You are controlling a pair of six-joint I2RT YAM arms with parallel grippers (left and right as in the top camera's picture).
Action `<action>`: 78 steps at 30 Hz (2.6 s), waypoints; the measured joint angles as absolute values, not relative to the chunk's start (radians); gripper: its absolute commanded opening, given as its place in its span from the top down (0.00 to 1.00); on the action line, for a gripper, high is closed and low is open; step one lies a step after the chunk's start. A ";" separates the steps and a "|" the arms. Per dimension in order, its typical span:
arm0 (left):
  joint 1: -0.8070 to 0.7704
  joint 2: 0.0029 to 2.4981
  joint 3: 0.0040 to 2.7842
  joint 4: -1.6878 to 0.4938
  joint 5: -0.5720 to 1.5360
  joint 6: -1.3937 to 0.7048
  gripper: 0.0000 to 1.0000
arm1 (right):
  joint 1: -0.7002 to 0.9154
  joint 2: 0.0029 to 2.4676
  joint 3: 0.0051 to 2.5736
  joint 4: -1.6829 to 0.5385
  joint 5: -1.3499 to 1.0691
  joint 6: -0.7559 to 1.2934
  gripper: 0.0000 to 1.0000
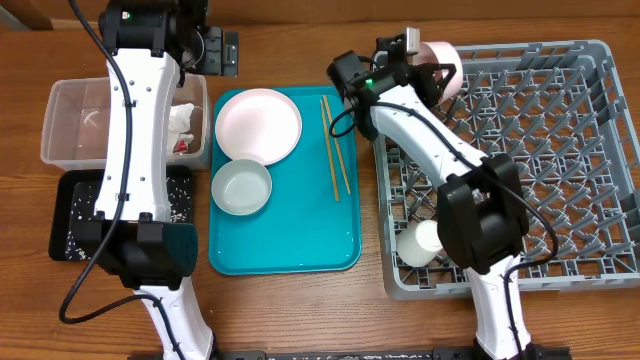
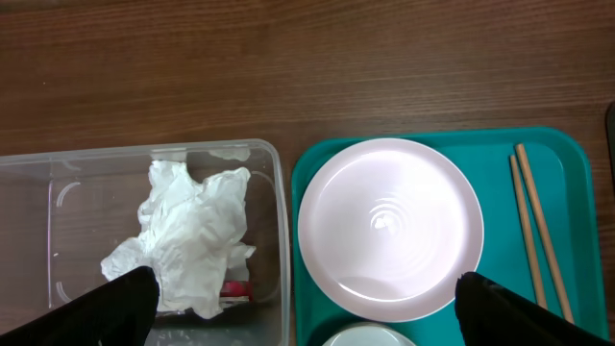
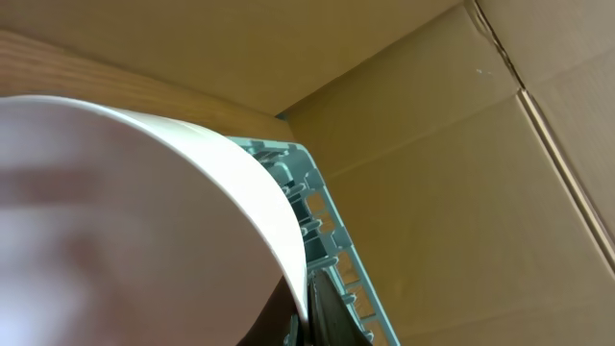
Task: Sort waste into correct bins and load items into the dishwasher
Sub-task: 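Reach the right gripper to the pink plate on the teal tray and grasp its rim, then carry the pink plate into the rack and stand it upright at the back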
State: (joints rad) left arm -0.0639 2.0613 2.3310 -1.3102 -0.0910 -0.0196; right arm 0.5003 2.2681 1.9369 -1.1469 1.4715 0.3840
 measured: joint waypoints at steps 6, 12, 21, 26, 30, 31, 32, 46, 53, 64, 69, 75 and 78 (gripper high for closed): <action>-0.064 2.061 2.331 -1.310 -0.091 -0.020 0.00 | 0.519 2.270 1.937 -1.153 1.394 0.385 0.96; -0.064 2.061 2.331 -1.310 -0.091 -0.020 0.00 | 0.535 2.270 1.937 -1.179 1.320 0.391 0.58; -0.064 2.061 2.331 -1.310 -0.091 -0.020 0.00 | 0.596 2.271 1.935 -1.234 1.127 0.389 0.46; -0.064 2.061 2.331 -1.310 -0.091 -0.020 0.00 | 0.651 2.268 1.966 -1.271 0.989 0.389 0.36; -0.064 2.061 2.331 -1.309 -0.091 -0.020 0.00 | 0.654 2.236 2.023 -1.291 0.791 0.387 0.27; -0.064 2.061 2.331 -1.310 -0.091 -0.020 0.00 | 0.648 2.223 2.037 -1.284 0.728 0.388 0.27; -0.064 2.061 2.331 -1.310 -0.091 -0.020 0.00 | 0.634 2.201 2.058 -1.266 0.628 0.391 0.28; -0.064 2.061 2.331 -1.310 -0.091 -0.020 0.00 | 0.586 2.200 1.949 -0.875 -0.070 0.456 0.42; -0.064 2.061 2.331 -1.310 -0.091 -0.020 0.00 | 0.630 2.284 1.940 -0.785 -0.099 0.503 0.48; -0.064 2.061 2.331 -1.310 -0.091 -0.020 0.00 | 0.650 2.400 1.939 -0.717 -0.051 0.600 0.88; -0.064 2.061 2.331 -1.310 -0.091 -0.020 0.00 | 0.648 2.412 1.941 -0.710 -0.039 0.631 0.96; -0.064 2.061 2.331 -1.310 -0.091 -0.020 0.00 | 0.634 2.412 1.963 -0.764 -0.032 0.632 0.96; -0.064 2.061 2.331 -1.310 -0.091 -0.020 0.00 | 0.607 2.411 1.982 -0.793 -0.012 0.617 0.96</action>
